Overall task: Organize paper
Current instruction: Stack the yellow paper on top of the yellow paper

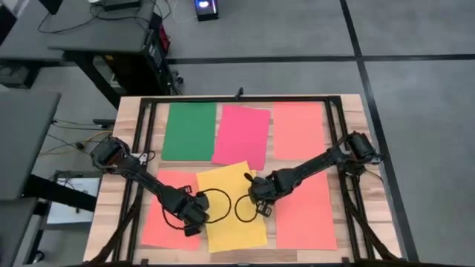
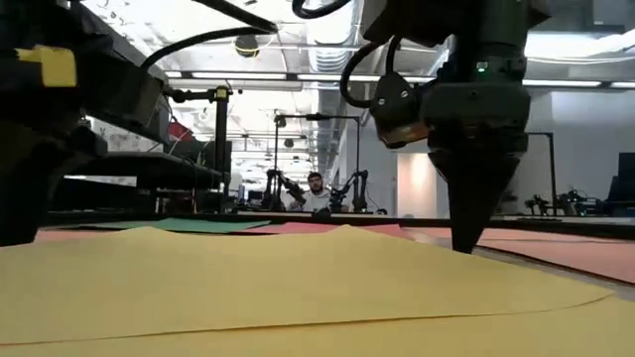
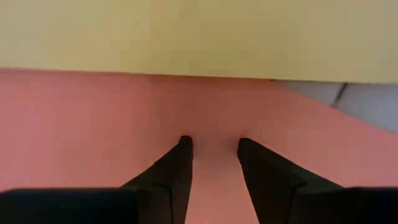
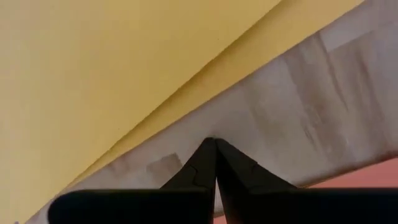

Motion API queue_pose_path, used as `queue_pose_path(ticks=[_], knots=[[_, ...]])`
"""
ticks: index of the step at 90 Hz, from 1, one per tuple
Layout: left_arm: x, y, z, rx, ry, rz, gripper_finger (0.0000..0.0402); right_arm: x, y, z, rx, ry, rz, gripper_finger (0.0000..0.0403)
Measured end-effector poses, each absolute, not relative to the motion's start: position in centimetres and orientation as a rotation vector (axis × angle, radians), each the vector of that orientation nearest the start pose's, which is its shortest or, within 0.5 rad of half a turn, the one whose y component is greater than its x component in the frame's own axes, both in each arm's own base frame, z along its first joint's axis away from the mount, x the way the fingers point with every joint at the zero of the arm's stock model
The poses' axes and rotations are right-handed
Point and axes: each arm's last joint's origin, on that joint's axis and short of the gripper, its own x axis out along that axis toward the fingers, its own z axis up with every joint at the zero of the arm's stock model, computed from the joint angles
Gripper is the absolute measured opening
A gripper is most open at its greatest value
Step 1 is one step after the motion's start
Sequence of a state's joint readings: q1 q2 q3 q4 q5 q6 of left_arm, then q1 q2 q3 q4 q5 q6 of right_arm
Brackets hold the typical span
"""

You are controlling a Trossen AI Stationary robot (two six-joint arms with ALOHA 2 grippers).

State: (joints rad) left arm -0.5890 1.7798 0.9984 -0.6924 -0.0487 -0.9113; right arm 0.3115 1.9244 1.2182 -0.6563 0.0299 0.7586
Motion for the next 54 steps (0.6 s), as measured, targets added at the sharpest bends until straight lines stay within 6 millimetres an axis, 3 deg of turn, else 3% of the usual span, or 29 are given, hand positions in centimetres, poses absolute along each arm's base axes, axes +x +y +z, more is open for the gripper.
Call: queue_pose_path(ticks=[54], knots=[[23.4, -17.4, 14.7, -0.305, 1.476, 0.247, 0.0121, 34.0, 10.9, 14.4, 0.406, 1.343, -0.279, 0.0000]])
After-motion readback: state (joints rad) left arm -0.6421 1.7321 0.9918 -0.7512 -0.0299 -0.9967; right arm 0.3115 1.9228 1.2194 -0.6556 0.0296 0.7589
